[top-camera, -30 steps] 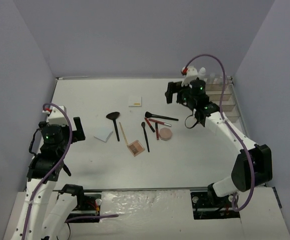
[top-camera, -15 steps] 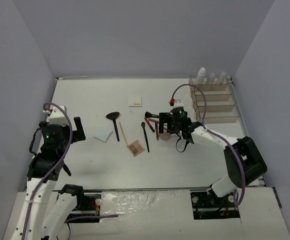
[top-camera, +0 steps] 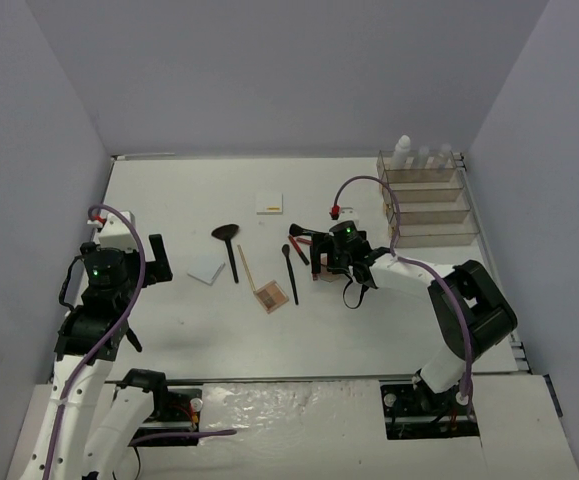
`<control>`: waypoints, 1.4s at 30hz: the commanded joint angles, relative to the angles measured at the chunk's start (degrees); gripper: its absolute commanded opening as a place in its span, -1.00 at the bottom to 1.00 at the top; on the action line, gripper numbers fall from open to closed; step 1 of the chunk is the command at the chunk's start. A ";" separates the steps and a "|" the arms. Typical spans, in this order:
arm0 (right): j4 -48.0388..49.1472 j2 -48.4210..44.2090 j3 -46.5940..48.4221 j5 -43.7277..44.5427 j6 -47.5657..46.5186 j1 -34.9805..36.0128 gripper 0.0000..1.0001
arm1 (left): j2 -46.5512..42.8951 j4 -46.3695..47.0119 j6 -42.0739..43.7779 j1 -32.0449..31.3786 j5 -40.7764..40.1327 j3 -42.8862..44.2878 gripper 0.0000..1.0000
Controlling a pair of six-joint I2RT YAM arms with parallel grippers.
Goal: Organize the makeup
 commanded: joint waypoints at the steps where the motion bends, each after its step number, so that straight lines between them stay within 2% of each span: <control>1: 3.15 -0.70 -0.19 1.55 -0.08 0.51 0.80 | 0.47 3.26 -0.33 0.35 0.36 0.55 0.94; 12: 3.11 -0.02 -1.16 1.55 -0.66 0.92 0.65 | 0.47 3.24 -0.33 0.35 0.28 0.46 0.94; 15: 3.02 -0.01 -1.16 1.49 -0.88 0.94 0.53 | 0.47 3.23 -0.33 0.35 0.27 0.54 0.94; 17: 3.02 0.01 -1.16 1.43 -1.01 0.86 0.39 | 0.47 3.15 -0.38 0.35 0.19 0.46 0.94; 21: 2.73 -0.82 -1.25 1.58 -1.59 0.87 -0.13 | 0.38 3.15 -0.33 0.35 0.01 0.45 0.94; 26: 0.16 -5.98 -0.18 2.41 -3.00 0.84 -0.64 | 0.36 3.06 -0.33 0.35 0.10 0.46 0.94; 31: -3.39 -13.60 3.21 4.34 -5.54 -0.42 -0.70 | 0.29 3.13 -0.49 0.35 0.19 0.38 0.94; 36: -4.85 -15.39 10.25 -0.14 -9.43 -11.86 -0.70 | 0.23 3.06 -0.42 0.35 0.19 0.37 0.94; 39: -3.30 -12.23 15.26 -2.32 -11.49 -18.38 -0.70 | 0.03 3.06 -0.42 0.35 0.01 0.37 0.94; 42: 0.52 -5.84 19.56 -8.62 -10.68 -26.49 -0.71 | 0.05 3.06 -0.44 0.33 -0.04 0.36 0.94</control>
